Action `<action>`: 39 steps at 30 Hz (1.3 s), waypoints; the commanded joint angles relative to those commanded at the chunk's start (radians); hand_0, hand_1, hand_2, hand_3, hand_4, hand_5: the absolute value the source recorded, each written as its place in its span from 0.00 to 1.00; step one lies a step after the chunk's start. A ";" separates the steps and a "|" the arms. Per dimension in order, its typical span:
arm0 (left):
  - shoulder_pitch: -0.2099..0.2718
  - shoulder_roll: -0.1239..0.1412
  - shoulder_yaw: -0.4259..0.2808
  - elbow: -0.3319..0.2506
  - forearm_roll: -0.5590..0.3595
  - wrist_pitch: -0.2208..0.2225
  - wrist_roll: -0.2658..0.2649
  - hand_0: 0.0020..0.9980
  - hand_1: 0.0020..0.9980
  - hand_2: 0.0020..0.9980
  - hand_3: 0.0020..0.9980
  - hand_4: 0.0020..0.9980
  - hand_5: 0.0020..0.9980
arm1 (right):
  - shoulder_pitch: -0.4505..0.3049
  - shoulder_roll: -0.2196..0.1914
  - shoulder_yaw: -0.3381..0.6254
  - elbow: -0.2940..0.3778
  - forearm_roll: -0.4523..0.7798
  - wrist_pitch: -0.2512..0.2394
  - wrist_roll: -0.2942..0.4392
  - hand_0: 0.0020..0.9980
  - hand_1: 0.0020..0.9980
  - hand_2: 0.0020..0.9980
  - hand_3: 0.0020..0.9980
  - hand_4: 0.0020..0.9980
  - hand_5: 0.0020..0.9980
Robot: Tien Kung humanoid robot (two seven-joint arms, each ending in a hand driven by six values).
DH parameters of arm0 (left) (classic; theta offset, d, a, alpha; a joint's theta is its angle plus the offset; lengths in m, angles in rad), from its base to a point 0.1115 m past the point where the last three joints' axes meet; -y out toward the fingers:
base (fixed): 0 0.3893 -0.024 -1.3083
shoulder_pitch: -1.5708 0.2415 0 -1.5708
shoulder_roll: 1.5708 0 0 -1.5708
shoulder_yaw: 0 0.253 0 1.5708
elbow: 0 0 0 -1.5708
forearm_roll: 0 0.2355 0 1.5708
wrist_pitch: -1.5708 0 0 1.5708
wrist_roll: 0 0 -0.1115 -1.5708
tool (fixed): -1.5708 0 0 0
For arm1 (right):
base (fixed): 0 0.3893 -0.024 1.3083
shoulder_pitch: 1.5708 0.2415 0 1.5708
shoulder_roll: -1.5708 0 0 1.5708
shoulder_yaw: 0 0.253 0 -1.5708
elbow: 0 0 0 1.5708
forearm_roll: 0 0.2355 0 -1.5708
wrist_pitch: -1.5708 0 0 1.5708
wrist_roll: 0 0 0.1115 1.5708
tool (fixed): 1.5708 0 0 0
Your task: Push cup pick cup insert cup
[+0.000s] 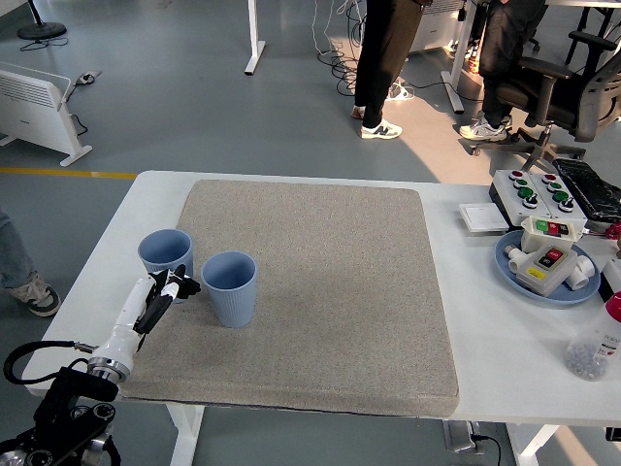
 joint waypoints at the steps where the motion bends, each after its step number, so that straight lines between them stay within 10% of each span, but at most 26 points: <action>1: -0.002 -0.001 0.002 0.003 -0.002 0.000 0.000 0.55 0.55 0.50 0.45 0.57 1.00 | 0.000 0.000 0.000 0.000 0.000 0.000 0.000 0.52 0.54 0.62 0.57 0.12 0.45; 24: 0.025 0.008 -0.019 -0.019 0.024 0.002 0.008 0.49 0.51 0.47 0.44 0.56 1.00 | -0.014 0.003 0.003 0.001 -0.006 0.000 -0.003 0.52 0.54 0.62 0.57 0.12 0.45; 38: 0.203 0.088 -0.278 -0.259 0.235 0.021 0.053 0.43 0.48 0.45 0.44 0.56 1.00 | -0.009 -0.001 0.001 0.000 0.008 -0.002 0.000 0.52 0.54 0.62 0.57 0.12 0.45; 39: 0.208 0.099 -0.304 -0.287 0.257 0.025 0.057 0.42 0.48 0.48 0.49 0.75 0.98 | -0.008 -0.002 0.003 0.000 0.005 -0.002 0.000 0.52 0.54 0.62 0.57 0.12 0.45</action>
